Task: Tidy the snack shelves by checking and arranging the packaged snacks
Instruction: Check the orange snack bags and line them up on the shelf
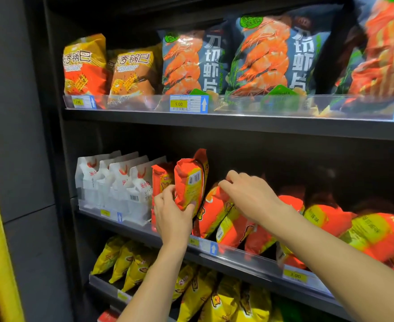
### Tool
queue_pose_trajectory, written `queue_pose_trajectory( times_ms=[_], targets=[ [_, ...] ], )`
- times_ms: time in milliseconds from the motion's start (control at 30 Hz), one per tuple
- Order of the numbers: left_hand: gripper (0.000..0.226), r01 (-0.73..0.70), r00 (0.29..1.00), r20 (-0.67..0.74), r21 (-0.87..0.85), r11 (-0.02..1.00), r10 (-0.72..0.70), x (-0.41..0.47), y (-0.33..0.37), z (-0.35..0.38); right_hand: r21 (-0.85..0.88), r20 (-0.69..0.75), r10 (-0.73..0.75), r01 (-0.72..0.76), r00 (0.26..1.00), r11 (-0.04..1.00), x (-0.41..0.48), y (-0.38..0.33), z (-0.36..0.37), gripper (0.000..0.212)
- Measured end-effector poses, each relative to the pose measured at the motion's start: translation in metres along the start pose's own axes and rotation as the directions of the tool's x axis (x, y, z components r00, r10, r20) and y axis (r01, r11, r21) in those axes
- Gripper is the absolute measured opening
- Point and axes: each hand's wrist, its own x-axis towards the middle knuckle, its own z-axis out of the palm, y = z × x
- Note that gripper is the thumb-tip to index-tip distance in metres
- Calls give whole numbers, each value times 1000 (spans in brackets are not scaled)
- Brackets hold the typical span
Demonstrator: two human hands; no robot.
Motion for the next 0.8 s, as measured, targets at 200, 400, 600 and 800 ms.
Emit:
queue_pose_trajectory(
  times_ms=[200,400,600,800],
  targets=[
    [76,52,997,55,96,994,-58,-2,-12,8,29,-28,-33,34,999,999,1,4,5,52],
    [83,44,993,99,185,982,-63,-2,-19,7,53,-68,-47,51,997,997,5,6,7,50],
    [76,-162,983,-86,39,986,165,-25,1,-1,61,-139,-69,79,988,995,4,11,9,49],
    [92,-285,947,146,-25,958,285,-45,18,4,102,-285,-69,102,956,990,-3,15,-6,44]
  ],
)
